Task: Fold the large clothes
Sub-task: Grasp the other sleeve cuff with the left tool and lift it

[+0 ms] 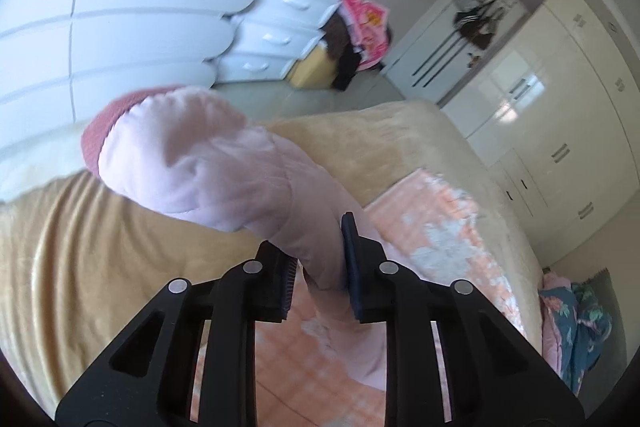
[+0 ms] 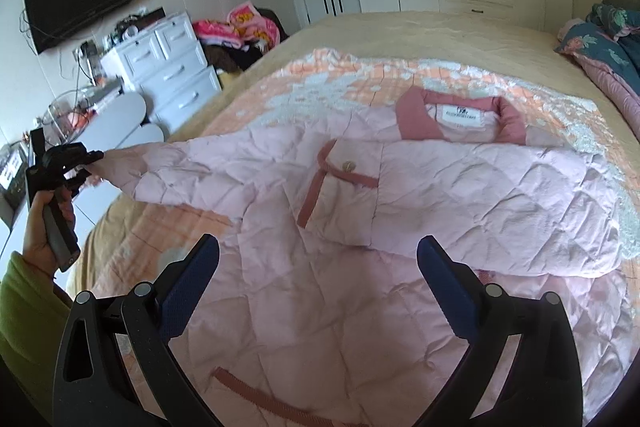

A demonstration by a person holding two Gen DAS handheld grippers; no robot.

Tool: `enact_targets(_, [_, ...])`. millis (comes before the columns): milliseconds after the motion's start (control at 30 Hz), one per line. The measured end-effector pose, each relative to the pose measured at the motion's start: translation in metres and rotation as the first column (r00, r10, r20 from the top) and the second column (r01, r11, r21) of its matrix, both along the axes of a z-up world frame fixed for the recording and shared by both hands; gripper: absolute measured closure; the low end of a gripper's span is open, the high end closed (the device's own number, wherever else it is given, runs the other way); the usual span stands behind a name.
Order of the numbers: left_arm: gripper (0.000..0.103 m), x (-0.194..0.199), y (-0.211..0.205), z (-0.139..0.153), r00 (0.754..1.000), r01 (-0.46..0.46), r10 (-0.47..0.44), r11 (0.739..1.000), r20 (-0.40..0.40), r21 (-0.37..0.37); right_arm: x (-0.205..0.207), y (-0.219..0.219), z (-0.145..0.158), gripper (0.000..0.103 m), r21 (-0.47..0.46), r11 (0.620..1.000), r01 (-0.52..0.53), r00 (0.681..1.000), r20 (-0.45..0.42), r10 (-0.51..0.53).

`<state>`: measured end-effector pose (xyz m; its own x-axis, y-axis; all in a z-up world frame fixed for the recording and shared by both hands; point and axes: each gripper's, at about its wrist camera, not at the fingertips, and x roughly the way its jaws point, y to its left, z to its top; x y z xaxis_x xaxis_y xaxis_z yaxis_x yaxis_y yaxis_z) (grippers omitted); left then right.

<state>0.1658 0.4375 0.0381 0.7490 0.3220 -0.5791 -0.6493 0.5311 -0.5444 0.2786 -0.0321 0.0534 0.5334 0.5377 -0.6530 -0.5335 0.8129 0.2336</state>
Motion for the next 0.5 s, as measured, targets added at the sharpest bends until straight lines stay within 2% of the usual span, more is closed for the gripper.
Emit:
enact_targets(200, [0.092, 0.001, -0.04, 0.052, 0.997, 0.059, -0.062, 0.995, 0.044, 0.079, -0.004, -0.028, 0.014, 0.004, 0.052, 0.998, 0.038, 0.999, -0.005, -0.037])
enact_targets(500, [0.093, 0.014, -0.095, 0.097, 0.987, 0.138, -0.149, 0.977, 0.056, 0.16, -0.012, -0.07, 0.031, 0.004, 0.11, 0.991, 0.071, 0.997, 0.009, -0.073])
